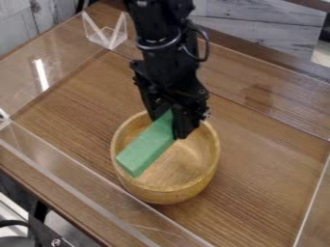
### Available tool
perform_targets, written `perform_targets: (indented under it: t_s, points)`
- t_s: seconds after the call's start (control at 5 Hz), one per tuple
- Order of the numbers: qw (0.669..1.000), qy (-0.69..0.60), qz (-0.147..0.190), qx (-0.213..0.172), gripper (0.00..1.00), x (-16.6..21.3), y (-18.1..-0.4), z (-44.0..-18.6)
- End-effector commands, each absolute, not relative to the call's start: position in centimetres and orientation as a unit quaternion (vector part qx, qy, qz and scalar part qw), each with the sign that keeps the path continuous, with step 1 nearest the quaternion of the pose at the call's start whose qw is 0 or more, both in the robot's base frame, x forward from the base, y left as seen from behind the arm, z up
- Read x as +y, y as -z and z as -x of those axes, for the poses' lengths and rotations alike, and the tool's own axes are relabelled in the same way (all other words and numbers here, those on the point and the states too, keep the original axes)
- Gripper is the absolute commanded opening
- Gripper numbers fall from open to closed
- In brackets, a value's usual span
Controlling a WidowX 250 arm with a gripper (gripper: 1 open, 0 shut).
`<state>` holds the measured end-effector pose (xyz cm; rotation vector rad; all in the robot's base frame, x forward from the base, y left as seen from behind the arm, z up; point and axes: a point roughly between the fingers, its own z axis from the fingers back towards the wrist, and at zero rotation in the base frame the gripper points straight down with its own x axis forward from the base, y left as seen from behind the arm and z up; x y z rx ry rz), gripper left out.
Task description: Put the green block in the brown bowl
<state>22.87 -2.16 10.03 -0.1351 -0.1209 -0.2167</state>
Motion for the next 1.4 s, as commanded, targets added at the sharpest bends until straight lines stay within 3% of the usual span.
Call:
perform_targets:
  t_s: [0.0,1.2]
  points:
    - [0.988,0.113,0.065,-0.079,0.0,-2.29,-10.46,-23.59]
    - [0.989,0.099,0.076,-0.083,0.0,-1.74,-9.49,-24.41]
